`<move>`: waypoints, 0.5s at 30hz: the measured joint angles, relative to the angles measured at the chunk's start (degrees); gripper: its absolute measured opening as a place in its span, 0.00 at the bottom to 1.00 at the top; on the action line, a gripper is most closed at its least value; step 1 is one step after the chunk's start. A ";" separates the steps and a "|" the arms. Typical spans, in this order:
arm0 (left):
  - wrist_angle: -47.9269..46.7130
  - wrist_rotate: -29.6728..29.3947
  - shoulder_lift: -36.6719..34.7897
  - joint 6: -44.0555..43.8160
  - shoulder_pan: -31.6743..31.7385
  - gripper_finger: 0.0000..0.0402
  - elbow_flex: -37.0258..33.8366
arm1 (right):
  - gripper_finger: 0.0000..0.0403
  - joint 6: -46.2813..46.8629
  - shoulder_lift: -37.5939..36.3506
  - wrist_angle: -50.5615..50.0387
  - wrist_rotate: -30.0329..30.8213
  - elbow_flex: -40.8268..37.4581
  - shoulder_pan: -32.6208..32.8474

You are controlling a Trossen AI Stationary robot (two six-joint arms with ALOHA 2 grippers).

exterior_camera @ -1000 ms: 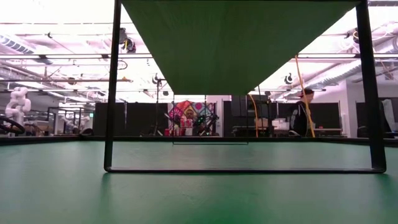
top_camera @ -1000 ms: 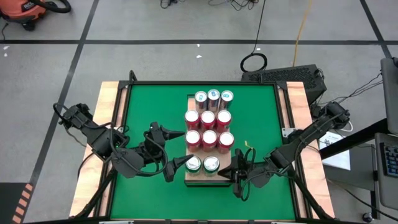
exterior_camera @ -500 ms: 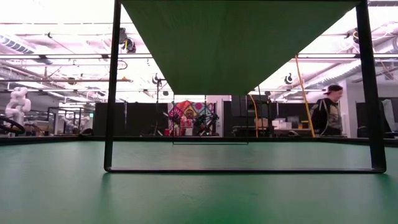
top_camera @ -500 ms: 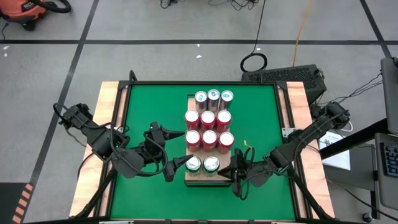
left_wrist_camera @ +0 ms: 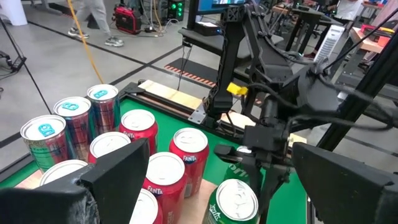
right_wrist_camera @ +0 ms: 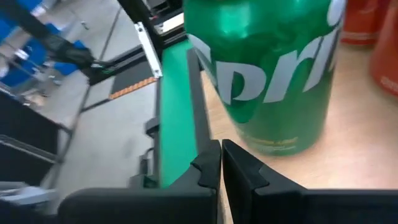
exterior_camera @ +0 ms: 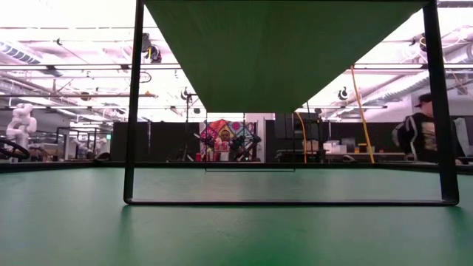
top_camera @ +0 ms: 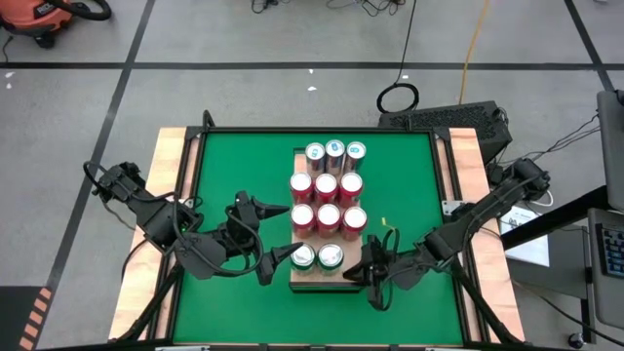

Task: Place canned beverage on shelf
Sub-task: Put the green soda can on the shelf aligned with the other green soda cans

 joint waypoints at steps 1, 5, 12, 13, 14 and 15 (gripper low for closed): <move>0.00 0.00 0.00 0.00 -0.08 0.98 0.00 | 0.02 0.73 -0.86 -0.47 -0.62 0.00 0.08; -0.31 0.02 0.00 -0.02 -0.10 0.98 0.00 | 0.01 3.39 -4.10 -11.14 -3.03 3.92 0.87; -0.98 0.02 0.00 0.00 -0.10 0.98 0.00 | 0.00 7.28 -4.99 -48.83 -8.22 21.79 1.58; -0.98 0.02 0.00 0.00 -0.10 0.98 0.00 | 0.00 7.91 -4.99 -52.50 -9.48 23.57 1.58; -0.98 0.02 0.00 0.00 -0.10 0.98 0.00 | 0.00 8.28 -4.99 -55.68 -10.94 25.12 1.58; -0.98 0.02 0.00 0.00 -0.10 0.98 -0.02 | 0.01 8.64 -4.99 -58.48 -12.35 26.42 1.64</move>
